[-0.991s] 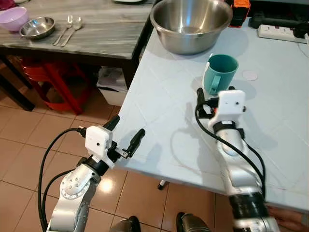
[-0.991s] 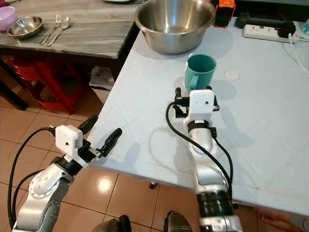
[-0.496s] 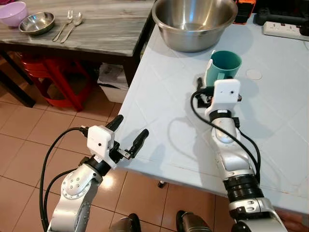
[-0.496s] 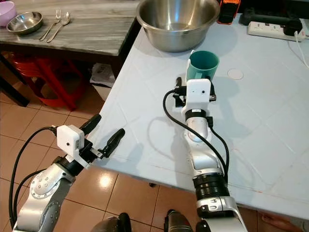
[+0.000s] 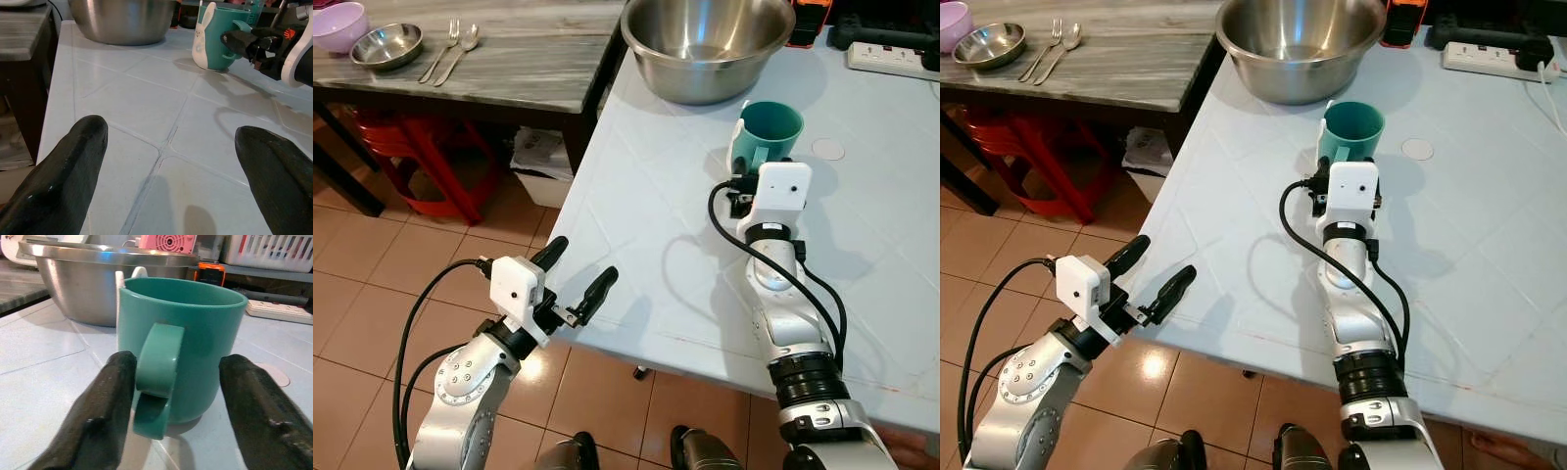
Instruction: Setting the table
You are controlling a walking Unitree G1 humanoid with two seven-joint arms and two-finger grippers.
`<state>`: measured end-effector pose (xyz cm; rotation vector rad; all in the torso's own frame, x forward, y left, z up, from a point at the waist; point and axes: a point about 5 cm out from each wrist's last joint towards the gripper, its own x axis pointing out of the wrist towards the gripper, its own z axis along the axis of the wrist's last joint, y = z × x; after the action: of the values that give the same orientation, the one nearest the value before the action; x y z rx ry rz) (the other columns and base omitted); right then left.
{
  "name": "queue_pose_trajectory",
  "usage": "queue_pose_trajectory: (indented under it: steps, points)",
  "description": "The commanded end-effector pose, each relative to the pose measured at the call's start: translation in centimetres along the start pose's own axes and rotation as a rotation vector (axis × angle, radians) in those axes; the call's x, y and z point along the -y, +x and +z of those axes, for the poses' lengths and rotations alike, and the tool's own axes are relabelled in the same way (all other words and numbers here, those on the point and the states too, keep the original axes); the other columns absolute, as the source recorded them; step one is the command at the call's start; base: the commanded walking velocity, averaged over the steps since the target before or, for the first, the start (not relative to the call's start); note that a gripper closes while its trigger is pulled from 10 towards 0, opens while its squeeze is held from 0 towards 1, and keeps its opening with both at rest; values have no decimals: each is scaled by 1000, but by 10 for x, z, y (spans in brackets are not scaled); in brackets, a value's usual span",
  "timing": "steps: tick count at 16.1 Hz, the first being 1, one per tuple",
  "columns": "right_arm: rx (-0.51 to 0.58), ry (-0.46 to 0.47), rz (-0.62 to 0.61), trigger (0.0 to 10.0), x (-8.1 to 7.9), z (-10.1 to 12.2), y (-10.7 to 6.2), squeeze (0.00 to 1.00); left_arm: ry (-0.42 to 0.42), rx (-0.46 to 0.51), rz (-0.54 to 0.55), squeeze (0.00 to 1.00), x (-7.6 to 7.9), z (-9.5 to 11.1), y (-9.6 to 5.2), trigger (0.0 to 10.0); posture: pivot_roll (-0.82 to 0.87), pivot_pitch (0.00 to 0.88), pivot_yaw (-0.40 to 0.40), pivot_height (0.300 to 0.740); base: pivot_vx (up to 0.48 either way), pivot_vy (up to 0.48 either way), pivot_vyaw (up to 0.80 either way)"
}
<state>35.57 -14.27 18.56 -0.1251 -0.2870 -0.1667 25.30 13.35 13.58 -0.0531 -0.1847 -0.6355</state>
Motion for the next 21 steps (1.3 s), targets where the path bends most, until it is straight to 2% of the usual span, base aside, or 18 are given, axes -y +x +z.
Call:
queue_pose_trajectory:
  steps: [1,21]
  points:
    - [-7,-2,-9,0,3,-4,-2,0,-2,-14,-9,0,1,-2,-4,10000,-89,263,72,740,0,0,0]
    - [19,21,0,0,4,0,-6,0,14,6,-12,0,1,4,0,10000,-85,251,79,740,0,0,0]
